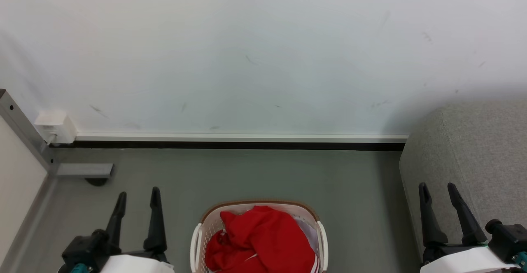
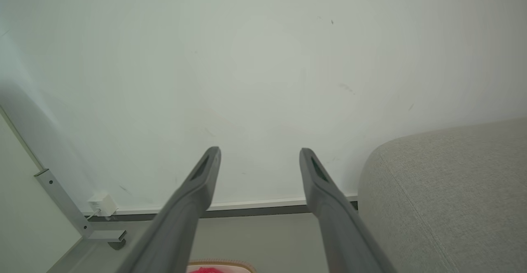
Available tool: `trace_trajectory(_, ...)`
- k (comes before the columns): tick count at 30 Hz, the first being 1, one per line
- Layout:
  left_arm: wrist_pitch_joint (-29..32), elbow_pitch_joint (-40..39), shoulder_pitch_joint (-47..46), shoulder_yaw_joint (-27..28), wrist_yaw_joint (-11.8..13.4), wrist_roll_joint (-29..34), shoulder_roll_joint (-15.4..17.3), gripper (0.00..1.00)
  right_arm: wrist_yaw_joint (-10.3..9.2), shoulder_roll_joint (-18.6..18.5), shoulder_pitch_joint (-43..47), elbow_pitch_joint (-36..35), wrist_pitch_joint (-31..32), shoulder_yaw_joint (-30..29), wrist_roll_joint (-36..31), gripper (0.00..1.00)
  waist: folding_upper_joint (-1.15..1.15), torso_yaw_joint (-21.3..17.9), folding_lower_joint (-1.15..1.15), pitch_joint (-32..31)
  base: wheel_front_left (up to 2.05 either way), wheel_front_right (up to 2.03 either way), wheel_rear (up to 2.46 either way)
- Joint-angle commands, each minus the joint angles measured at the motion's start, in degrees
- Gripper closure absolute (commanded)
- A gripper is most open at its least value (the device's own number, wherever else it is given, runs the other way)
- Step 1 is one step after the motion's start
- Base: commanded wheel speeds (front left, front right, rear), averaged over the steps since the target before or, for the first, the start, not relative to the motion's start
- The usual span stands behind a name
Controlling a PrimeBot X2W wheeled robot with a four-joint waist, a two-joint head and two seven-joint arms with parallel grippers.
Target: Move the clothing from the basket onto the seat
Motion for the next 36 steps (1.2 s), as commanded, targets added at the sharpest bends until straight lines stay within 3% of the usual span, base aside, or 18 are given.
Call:
trace_trajectory(1,-0.7,-0.2,0.4,0.0,0.2,1.9,0.4,0.00,-0.10,0.0,-0.5,0.1,-0.5,-0.2,-1.1,0.00,0.00,0.0,0.00,0.0,0.00,0.00,0.00)
trace_trajectory(20,-2.5,-0.4,1.3,-0.9,0.7,9.1,0.5,0.00,-0.12,-0.1,-0.6,1.0,-2.5,0.8,-7.4,0.00,0.00,-0.1,0.00,-0.8,0.00,0.00,0.00)
trace_trajectory(36,-2.4,0.3,1.1,-0.5,0.5,8.8,0.5,0.00,-0.12,0.3,0.3,0.2,-2.2,0.0,-6.5,0.00,0.00,0.1,0.00,-1.0,0.00,0.00,0.00)
